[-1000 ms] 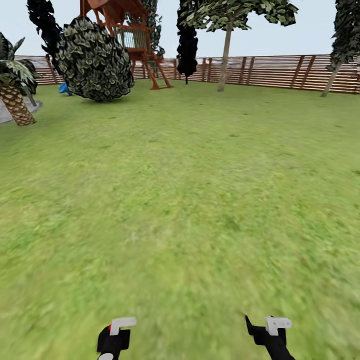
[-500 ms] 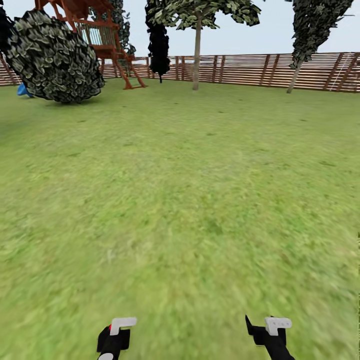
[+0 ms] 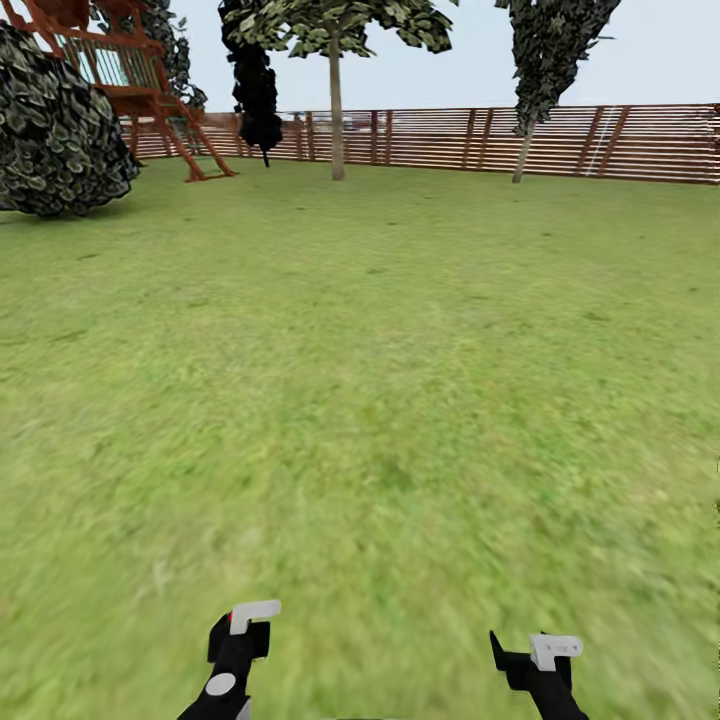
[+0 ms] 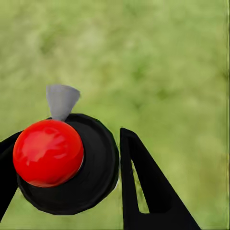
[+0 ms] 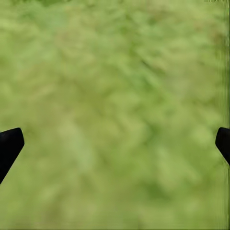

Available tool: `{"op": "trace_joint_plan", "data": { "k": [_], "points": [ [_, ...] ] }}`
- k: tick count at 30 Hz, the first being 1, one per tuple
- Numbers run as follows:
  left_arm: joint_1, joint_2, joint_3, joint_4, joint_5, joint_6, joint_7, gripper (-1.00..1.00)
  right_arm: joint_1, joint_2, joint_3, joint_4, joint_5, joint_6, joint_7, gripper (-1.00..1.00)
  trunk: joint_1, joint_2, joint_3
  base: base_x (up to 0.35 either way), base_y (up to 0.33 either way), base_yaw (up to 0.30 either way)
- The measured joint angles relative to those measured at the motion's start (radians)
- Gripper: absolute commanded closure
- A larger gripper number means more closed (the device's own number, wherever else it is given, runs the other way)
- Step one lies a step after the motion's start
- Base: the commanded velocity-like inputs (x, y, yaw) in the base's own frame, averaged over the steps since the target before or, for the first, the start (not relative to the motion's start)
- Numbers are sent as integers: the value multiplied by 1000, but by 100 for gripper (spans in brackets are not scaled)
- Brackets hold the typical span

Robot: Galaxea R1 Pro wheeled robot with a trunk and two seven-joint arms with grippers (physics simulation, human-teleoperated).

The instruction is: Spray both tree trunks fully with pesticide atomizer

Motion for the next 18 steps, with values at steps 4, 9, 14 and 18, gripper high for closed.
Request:
{"op": "trace_joint_plan", "data": {
  "k": [4, 9, 14, 18],
  "points": [
    [1, -3, 3, 55, 3, -1, 6, 100, 0, 1, 0, 0, 0, 0, 0, -100, 0, 0, 0, 338, 0, -34],
    [1, -3, 4, 98, 3, -3, 8, 100, 0, 4, 0, 1, 0, 0, 0, -100, 0, 0, 0, 338, 0, 18],
    [11, -4, 4, 110, 2, -4, 8, 100, 0, 5, 0, 1, 0, 0, 0, -100, 0, 0, 0, 338, 0, 231],
    [11, -4, 4, 108, 2, -5, 8, 100, 0, 5, 0, 0, 0, 0, 0, -100, 0, 0, 3, 338, 0, 236]
  ]
}}
